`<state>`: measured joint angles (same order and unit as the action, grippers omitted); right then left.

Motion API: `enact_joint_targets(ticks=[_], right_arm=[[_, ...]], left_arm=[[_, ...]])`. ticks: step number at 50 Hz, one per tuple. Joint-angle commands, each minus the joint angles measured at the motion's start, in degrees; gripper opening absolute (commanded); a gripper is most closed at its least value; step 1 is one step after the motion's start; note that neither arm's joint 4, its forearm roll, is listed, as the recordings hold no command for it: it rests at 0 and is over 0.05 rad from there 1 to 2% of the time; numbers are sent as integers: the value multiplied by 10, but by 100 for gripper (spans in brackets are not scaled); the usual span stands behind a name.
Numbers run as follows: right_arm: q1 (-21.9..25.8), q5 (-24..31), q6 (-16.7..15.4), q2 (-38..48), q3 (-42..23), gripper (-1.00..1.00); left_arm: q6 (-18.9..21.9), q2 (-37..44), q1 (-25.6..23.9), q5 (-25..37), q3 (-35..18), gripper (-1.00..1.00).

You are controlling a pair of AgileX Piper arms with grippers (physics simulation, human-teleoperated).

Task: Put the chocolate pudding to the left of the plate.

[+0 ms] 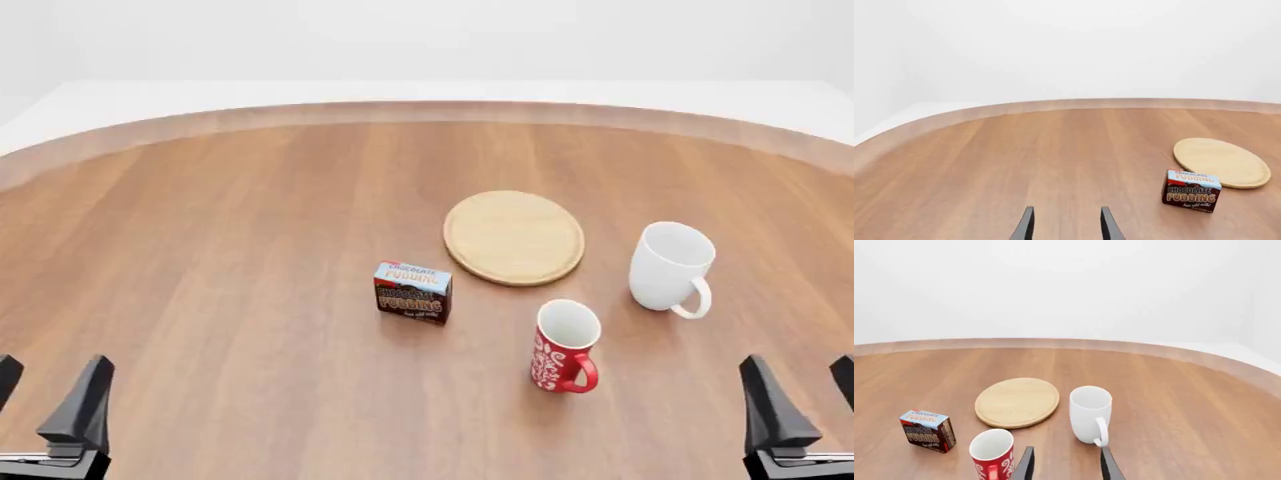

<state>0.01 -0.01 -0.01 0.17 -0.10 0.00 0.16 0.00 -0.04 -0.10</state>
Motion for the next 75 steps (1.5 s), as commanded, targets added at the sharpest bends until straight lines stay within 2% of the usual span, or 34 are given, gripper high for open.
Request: enact_joint_targets(ticks=[1, 7, 10, 16, 22, 25, 29, 31, 34, 36, 38, 43, 46, 48, 52, 55, 56, 59, 71, 75], right_arm=[[-1, 1, 0, 3, -2, 100], [-6, 0, -2, 3, -3, 100], [-11, 3, 15, 1, -9, 100], [-17, 26, 4, -1, -57, 100], [17, 70, -19, -1, -120, 100], [25, 63, -26, 32, -151, 100], [53, 41, -57, 115, -210, 100], [60, 41, -68, 126, -220, 100], [77, 45, -80, 186, -277, 100], [109, 48, -94, 222, -304, 100], [114, 53, -97, 255, -330, 100], [145, 79, -110, 330, -392, 100], [163, 95, -134, 373, -428, 100], [205, 128, -125, 410, -461, 100], [233, 152, -161, 458, -501, 100], [235, 155, -161, 488, -526, 100], [234, 155, -174, 514, -536, 100], [237, 153, -178, 539, -547, 100], [264, 174, -178, 634, -578, 100], [264, 180, -193, 663, -587, 100]], left_arm=[[0, 3, 0, -1, -1, 100], [0, 3, 0, -1, -1, 100], [0, 3, 0, -1, -1, 100], [0, 3, 0, -1, -1, 100], [0, 3, 0, -1, -1, 100], [0, 3, 0, -1, -1, 100], [0, 3, 0, -1, -1, 100], [0, 3, 0, -1, -1, 100], [0, 3, 0, -1, -1, 100], [0, 3, 0, -1, -1, 100], [0, 3, 0, -1, -1, 100], [0, 3, 0, -1, -1, 100], [0, 3, 0, -1, -1, 100], [0, 3, 0, -1, -1, 100], [0, 3, 0, -1, -1, 100], [0, 3, 0, -1, -1, 100], [0, 3, 0, -1, -1, 100], [0, 3, 0, -1, -1, 100], [0, 3, 0, -1, -1, 100], [0, 3, 0, -1, -1, 100]])
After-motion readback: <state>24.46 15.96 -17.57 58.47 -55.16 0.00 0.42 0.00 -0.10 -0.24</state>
